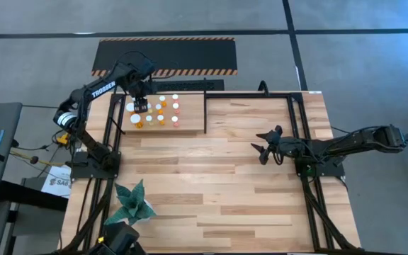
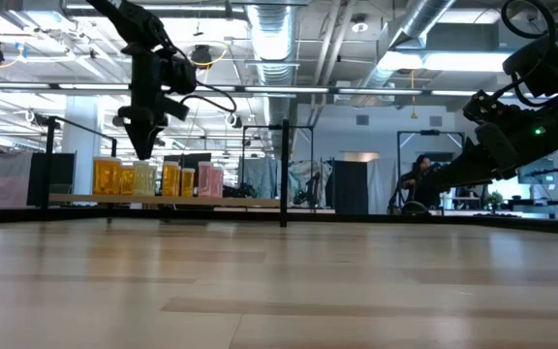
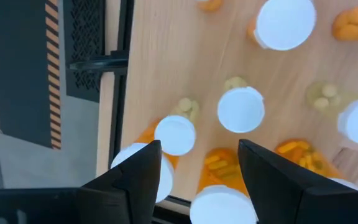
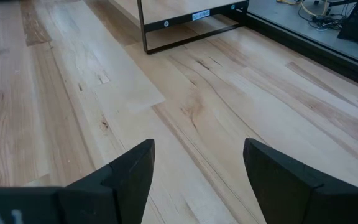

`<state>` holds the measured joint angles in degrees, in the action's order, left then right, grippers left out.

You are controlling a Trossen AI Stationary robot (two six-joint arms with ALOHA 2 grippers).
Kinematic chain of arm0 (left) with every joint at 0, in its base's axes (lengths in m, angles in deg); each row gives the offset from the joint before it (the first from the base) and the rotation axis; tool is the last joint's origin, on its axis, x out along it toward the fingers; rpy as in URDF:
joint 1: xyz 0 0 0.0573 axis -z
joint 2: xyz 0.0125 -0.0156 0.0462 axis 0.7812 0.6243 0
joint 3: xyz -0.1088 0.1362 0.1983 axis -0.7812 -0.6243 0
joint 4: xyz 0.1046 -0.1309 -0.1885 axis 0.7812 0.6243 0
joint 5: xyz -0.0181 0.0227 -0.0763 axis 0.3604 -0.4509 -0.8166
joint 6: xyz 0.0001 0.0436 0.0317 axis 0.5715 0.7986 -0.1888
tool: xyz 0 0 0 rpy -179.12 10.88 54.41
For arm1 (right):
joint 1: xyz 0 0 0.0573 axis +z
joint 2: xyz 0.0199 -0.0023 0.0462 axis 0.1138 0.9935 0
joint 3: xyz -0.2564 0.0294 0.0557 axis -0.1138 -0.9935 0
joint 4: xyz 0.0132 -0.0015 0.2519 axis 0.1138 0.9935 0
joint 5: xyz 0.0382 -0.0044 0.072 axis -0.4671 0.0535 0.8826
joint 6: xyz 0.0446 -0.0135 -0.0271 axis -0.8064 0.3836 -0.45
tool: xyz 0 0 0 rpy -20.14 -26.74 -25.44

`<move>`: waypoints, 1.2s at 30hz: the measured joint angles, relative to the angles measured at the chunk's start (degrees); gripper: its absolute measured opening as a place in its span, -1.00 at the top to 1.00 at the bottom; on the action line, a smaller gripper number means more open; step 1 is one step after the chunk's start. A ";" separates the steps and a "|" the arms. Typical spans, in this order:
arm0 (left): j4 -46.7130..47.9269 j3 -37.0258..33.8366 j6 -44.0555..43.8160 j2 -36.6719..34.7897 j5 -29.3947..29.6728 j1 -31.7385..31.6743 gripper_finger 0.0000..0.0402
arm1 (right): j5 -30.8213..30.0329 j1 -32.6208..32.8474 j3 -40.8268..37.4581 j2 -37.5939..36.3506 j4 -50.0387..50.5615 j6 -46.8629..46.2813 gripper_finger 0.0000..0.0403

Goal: Pick and place medicine bottles onto shelf by color
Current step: Adjust the yellow pill bottle on the shelf

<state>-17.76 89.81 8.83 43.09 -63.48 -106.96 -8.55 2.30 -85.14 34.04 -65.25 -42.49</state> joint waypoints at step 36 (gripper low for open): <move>-12.91 -8.98 -0.47 0.11 4.90 -0.24 0.00 | 0.00 0.01 0.00 0.00 -0.01 0.00 -0.34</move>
<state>-30.67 80.83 8.35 43.20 -58.58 -107.20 -8.55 2.31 -85.14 34.04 -65.26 -42.49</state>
